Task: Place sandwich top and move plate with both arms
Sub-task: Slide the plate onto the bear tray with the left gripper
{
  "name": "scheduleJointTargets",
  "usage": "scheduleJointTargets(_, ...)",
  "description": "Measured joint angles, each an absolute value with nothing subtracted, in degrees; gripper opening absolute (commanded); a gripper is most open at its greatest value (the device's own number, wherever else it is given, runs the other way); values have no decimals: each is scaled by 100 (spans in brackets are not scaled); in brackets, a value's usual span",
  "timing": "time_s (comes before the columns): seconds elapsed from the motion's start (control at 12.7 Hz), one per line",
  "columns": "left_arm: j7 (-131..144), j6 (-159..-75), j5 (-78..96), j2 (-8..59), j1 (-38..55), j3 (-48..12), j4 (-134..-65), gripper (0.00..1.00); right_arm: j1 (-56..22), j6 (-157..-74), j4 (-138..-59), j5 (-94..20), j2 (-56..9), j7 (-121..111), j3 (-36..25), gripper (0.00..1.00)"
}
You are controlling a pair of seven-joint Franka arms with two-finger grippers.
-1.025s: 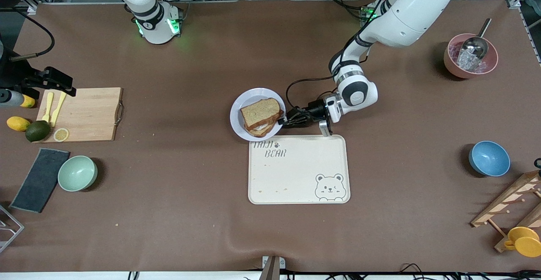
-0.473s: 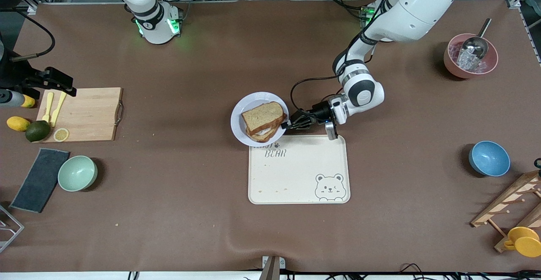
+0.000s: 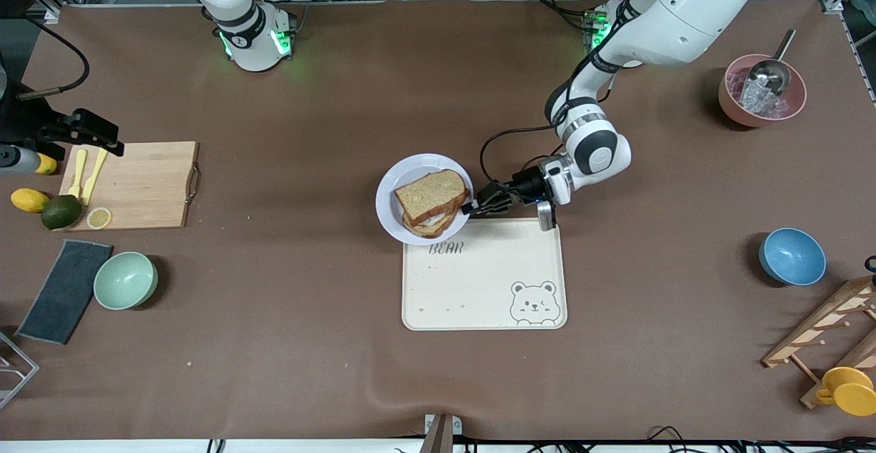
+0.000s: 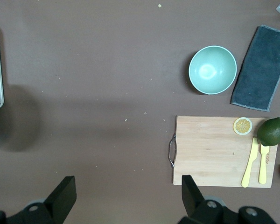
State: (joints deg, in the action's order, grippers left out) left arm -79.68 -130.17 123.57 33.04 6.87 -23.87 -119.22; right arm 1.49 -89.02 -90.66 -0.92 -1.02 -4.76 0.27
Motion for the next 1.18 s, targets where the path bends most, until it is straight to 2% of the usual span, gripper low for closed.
scheduleJointTargets(1.18,-7812,-12944,12163,3249,-58,-2399,-11752,4,151,-8841,-9074,-92,-110,-475,1,100)
